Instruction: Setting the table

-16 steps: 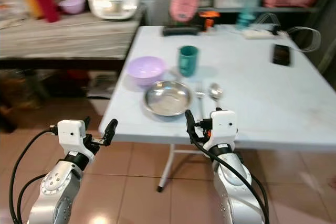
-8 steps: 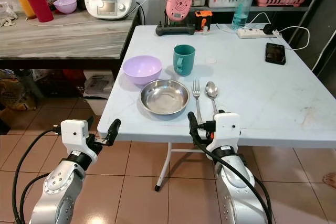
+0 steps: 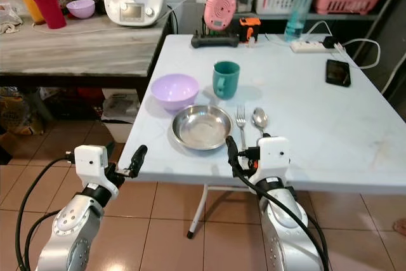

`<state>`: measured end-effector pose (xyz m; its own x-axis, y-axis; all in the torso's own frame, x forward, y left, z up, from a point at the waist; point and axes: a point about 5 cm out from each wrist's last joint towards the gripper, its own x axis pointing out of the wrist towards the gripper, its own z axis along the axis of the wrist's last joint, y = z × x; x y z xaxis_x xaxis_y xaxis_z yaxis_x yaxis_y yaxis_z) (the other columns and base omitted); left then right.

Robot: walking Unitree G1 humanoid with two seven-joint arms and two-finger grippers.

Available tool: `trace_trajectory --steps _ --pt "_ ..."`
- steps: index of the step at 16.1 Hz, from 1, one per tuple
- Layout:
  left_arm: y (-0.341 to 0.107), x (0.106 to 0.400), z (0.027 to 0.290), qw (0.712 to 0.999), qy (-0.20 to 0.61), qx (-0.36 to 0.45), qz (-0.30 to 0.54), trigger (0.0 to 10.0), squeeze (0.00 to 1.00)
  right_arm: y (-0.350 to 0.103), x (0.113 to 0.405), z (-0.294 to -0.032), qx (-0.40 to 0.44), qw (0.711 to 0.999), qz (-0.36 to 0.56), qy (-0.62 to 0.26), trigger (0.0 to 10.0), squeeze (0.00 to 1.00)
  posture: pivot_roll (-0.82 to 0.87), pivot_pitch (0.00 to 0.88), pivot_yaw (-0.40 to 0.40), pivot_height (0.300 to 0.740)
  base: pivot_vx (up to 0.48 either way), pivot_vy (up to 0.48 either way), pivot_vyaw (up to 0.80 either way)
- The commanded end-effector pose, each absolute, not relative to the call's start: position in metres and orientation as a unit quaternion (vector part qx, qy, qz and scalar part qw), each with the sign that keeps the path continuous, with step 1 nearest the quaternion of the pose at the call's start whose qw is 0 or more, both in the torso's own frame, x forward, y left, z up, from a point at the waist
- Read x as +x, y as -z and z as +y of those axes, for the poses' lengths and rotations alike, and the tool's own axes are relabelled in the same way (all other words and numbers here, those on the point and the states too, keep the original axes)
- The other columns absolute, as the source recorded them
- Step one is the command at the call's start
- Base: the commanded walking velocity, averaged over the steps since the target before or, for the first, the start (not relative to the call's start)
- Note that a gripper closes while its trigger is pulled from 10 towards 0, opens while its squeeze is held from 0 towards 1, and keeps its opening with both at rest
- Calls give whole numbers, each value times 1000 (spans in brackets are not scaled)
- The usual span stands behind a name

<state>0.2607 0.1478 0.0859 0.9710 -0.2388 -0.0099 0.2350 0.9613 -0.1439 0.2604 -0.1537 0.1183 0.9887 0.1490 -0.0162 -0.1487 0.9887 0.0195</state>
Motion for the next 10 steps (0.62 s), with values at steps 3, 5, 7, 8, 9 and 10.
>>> trace_trajectory --steps 3,5,7,8,9,10 --pt "-84 260 148 990 120 -72 21 10000 0 -125 260 -151 22 996 -2 -84 10000 0 -205 33 40 740 292 0 0" --pt "-83 259 148 990 122 -72 22 10000 0 -124 260 -151 14 997 3 -82 10000 0 -205 37 40 740 292 0 0" --pt "-83 258 148 990 123 -72 23 10000 0 -124 260 -150 -8 997 2 -79 10000 0 -205 37 40 740 292 0 0" --pt "-83 258 149 990 123 -70 24 10000 0 -124 260 -149 -31 997 1 -74 10000 0 -207 40 41 740 292 0 0" --pt "-82 257 149 990 124 -70 25 10000 0 -124 261 -149 -50 996 -5 -74 10000 0 -207 40 41 740 289 0 0" --pt "-82 258 149 990 124 -69 26 10000 0 -124 261 -147 -37 996 -6 -86 10000 0 -207 40 41 740 292 0 0"
